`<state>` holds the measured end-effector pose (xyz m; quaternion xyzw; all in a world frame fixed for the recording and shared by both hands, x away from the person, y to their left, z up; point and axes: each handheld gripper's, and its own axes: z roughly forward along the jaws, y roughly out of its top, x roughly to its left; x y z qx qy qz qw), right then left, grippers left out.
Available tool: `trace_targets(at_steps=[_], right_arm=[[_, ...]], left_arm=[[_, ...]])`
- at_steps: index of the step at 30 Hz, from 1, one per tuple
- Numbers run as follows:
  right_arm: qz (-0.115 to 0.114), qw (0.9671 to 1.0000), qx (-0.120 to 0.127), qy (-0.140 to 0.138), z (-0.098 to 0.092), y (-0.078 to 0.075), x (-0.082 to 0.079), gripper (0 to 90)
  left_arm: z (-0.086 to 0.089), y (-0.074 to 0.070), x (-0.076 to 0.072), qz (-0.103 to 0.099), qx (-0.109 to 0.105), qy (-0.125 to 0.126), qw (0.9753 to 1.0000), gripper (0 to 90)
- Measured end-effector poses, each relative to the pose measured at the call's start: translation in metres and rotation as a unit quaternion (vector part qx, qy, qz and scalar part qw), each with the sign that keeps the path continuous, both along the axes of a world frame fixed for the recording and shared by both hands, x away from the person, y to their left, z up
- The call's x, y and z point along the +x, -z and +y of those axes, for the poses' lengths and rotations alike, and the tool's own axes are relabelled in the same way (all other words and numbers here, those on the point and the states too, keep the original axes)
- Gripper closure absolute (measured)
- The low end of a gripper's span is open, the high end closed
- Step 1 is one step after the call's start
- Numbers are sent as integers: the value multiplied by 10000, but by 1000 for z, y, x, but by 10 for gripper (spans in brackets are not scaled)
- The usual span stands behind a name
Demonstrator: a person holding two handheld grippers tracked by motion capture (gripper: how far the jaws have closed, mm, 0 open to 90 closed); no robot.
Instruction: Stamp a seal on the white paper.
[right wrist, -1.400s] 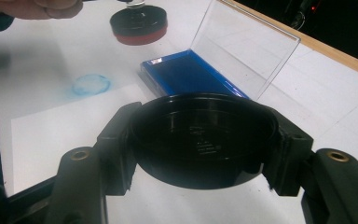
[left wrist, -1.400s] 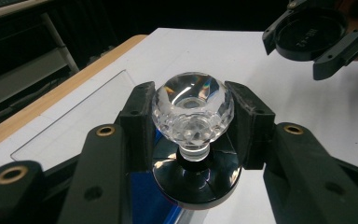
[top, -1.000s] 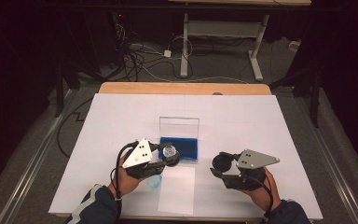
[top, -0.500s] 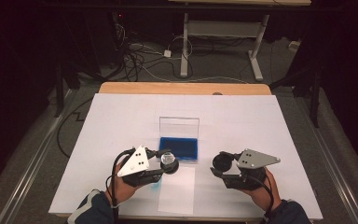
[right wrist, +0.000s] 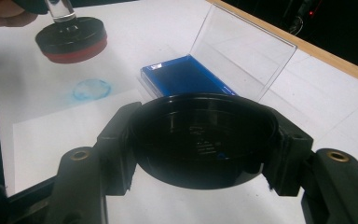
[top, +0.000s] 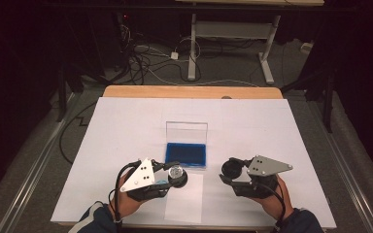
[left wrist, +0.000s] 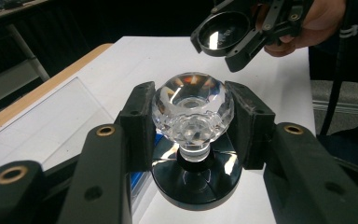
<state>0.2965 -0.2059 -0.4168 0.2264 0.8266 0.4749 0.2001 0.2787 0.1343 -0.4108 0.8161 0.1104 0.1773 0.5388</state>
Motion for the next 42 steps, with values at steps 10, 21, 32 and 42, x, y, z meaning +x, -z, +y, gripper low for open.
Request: trace_targets(at_steps=[10,21,32,42], right_arm=[[26,10000,-52,-55,2,3,-3,383],[49,9999,-98,-132,5,4,-4,383],[56,9998,-123,-155,6,5,-5,383],[53,9998,-143,-162,6,4,-5,383]], left_arm=[[-6,9,-4,62,64,177,9998,543],[-14,32,0,226,312,379,9985,543],[-18,43,2,359,472,422,9973,543],[-21,48,3,347,617,453,9965,542]])
